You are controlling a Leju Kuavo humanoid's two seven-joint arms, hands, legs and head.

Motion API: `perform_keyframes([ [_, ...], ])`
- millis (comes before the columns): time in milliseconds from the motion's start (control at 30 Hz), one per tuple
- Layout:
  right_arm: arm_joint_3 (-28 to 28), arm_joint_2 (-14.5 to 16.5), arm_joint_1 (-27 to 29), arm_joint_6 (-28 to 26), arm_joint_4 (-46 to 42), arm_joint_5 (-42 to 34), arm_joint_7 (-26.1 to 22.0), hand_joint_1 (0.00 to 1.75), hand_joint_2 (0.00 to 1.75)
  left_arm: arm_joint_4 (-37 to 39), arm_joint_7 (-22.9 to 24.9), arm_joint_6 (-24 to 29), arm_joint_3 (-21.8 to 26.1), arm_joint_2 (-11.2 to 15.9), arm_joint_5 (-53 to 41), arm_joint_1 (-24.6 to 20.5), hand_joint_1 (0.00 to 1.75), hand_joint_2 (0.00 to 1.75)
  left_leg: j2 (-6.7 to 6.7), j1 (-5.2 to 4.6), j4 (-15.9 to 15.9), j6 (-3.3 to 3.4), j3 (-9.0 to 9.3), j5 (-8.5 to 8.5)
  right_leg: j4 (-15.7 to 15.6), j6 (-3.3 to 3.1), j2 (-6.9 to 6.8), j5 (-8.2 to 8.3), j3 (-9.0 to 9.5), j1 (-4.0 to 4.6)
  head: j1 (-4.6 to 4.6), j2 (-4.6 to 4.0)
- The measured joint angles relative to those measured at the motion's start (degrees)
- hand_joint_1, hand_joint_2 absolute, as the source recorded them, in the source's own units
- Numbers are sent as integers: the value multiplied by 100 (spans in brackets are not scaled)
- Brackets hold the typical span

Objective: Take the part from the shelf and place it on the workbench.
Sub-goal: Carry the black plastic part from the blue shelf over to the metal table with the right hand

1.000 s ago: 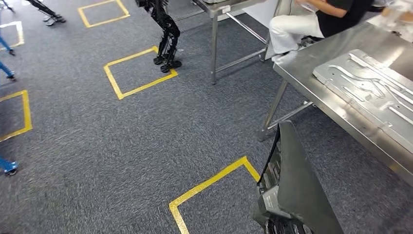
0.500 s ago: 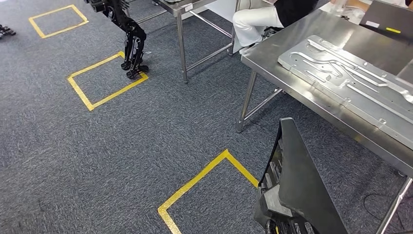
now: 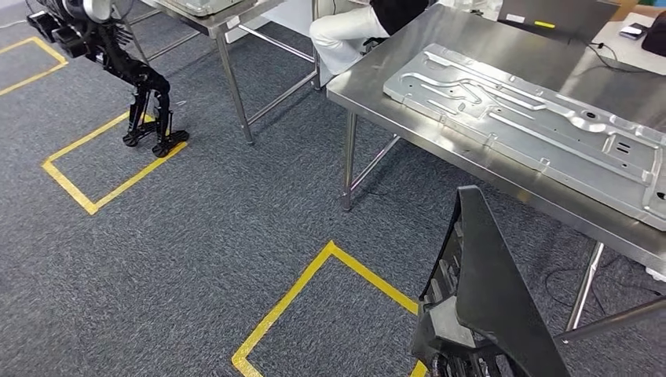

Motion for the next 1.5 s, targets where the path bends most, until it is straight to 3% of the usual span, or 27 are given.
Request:
perform_keyframes([
  [33, 4, -1, 4, -1, -1, -1, 2, 175, 175, 0, 2, 1, 8, 1, -2, -5, 0, 0, -33, -11, -41, 19, 20, -25, 4, 37, 54, 5, -19, -9, -1, -1],
  [100, 14, -1, 20, -2, -2, -1, 4, 175, 175, 0, 6, 1, 15, -5, -3, -17, 0, 0, 71, -7, -90, 76, 42, 6, -3, 107, 122, 22, -49, -23, -2, -1],
  [167, 17, -2, 33, -5, -8, -1, 5, 175, 175, 0, 5, -1, 19, -13, -4, -28, 0, 0, 197, 19, -159, 163, 68, 52, 167, 159, -102, -101, -132, -6, 11, -1],
  [233, 19, -5, 31, -8, -13, -1, 6, 175, 175, 0, 5, -2, 26, -14, -4, -18, 0, 0, 340, 14, -194, 220, 82, 63, 750, 204, -428, -440, -405, -12, 30, -1],
  [300, 21, -6, 30, -8, -14, -1, 10, 175, 175, 0, 5, -2, 34, -13, -5, 1, 0, 0, 502, 0, -191, 232, 87, 47, 1379, 249, -529, -687, -715, -43, 34, -1],
  [333, 21, -7, 34, -9, -14, -1, 15, 175, 175, 0, 5, -2, 38, -12, -5, 6, 0, 0, 579, -4, -188, 229, 93, 34, 1470, 266, -546, -663, -763, -54, 34, -1],
  [367, 21, -8, 37, -10, -14, -1, 21, 175, 175, 0, 5, -2, 41, -12, -6, 4, 0, 0, 652, -5, -183, 218, 107, 17, 1318, 273, -575, -524, -687, -61, 34, -1],
  [467, 25, -10, 36, -12, -15, -1, 39, 175, 175, 0, 5, -4, 43, -13, -11, -7, 0, 0, 832, -21, -165, 153, 178, -50, 231, 213, -858, -33, -123, -31, 34, -1],
  [533, 31, -11, 36, -12, -23, -1, 44, 175, 175, 0, 5, -4, 46, -14, -15, -15, 0, 0, 918, -40, -168, 95, 214, -80, -38, 153, -949, 7, 7, 14, 32, -1],
  [600, 34, -15, 43, -13, -34, -1, 46, 175, 175, 0, 6, -4, 49, -14, -18, -36, 0, 0, 1005, -48, -193, 31, 258, -96, -62, 101, -822, 29, 4, 16, 29, -1],
  [633, 36, -16, 48, -13, -38, -1, 46, 175, 175, 0, 6, -4, 49, -13, -20, -45, 0, 0, 966, -40, -175, -2, 275, -133, -99, 68, -764, 48, 21, 0, 28, -1],
  [700, 44, -17, 44, -13, -46, -1, 49, 175, 175, 0, 4, -5, 50, -11, -23, -54, 0, 0, 702, -20, 103, -57, 162, -335, -172, 8, -647, 88, 59, -39, 24, 0],
  [767, 56, -17, 32, -13, -47, -1, 55, 175, 175, 0, 3, -9, 50, -8, -27, -40, 0, 0, 439, -4, 705, -83, -147, -630, -179, -22, -534, 94, 55, -36, 19, -1],
  [833, 63, -17, 29, -12, -45, 0, 66, 175, 175, 0, 7, -16, 52, -3, -28, -12, 0, 0, 388, -2, 1141, -95, -403, -711, -160, -37, -388, 90, 51, -28, 15, -1],
  [900, 66, -19, 29, -12, -42, 0, 76, 175, 175, 0, 11, -27, 54, -1, -32, 1, 0, 0, 351, 9, 898, -95, -344, -391, -112, -25, -217, 73, 48, -35, 15, -1],
  [967, 70, -19, 23, -14, -40, 0, 81, 175, 175, 0, 12, -37, 54, -1, -38, -4, 0, 0, 124, 33, 284, -78, -102, -72, -31, 22, -70, 36, 24, -42, 15, 0],
  [1033, 78, -19, 8, -33, -40, 3, 86, 175, 175, 0, 13, -41, 54, -1, -36, -8, 0, 0, -54, 32, -1, -28, 8, -29, 17, 91, 57, 18, -21, -40, 19, 0],
  [1100, 90, -19, 4, -94, -41, 16, 93, 175, 175, 0, 13, -44, 55, -2, -28, -20, 0, 0, 12, 18, -27, 58, 19, -46, 2, 164, 160, 18, -53, -49, 22, -1],
  [1133, 95, -19, 9, -136, -43, 36, 101, 175, 175, 0, 13, -45, 56, -6, -24, -31, 0, 0, 64, 22, -50, 103, 35, -39, 23, 192, 121, 3, -63, -51, 22, -1],
  [1200, 106, -22, 1, -221, -46, 81, 123, 175, 175, 0, 5, -49, 57, -14, -23, -39, 0, 0, 154, 42, -96, 193, 70, -33, 322, 236, -160, -162, -207, -49, 33, -1],
  [1267, 122, -26, -15, -297, -48, 114, 146, 175, 175, 0, -2, -50, 59, -15, -23, -13, 0, 0, 242, 24, -106, 238, 90, -59, 1018, 269, -466, -467, -572, -52, 43, -1],
  [1333, 131, -31, -15, -373, -46, 125, 172, 175, 175, 0, -3, -50, 61, -13, -23, 16, 0, 0, 325, 9, -105, 241, 131, -104, 1555, 292, -543, -584, -888, -63, 42, -1],
  [1367, 134, -36, -12, -415, -45, 126, 182, 175, 175, 0, -3, -50, 62, -12, -24, 20, 0, 0, 357, 7, -105, 236, 167, -134, 1543, 290, -551, -482, -906, -62, 43, 0],
  [1400, 136, -44, -11, -463, -45, 128, 192, 175, 175, 0, -3, -50, 62, -12, -25, 20, 0, 0, 378, 6, -105, 228, 216, -168, 1317, 274, -555, -287, -813, -58, 43, 0],
  [1433, 139, -55, -12, -519, -45, 129, 200, 175, 175, 0, -2, -49, 63, -13, -27, 17, 0, 0, 395, 5, -106, 217, 266, -207, 942, 242, -565, -55, -647, -48, 43, 0],
  [1500, 150, -80, -16, -676, -42, 185, 256, 175, 175, 1, 1, -46, 65, -23, -35, 7, 0, 0, 419, -4, -114, 170, 345, -285, 315, 152, -610, 162, -343, 2, 41, -1],
])
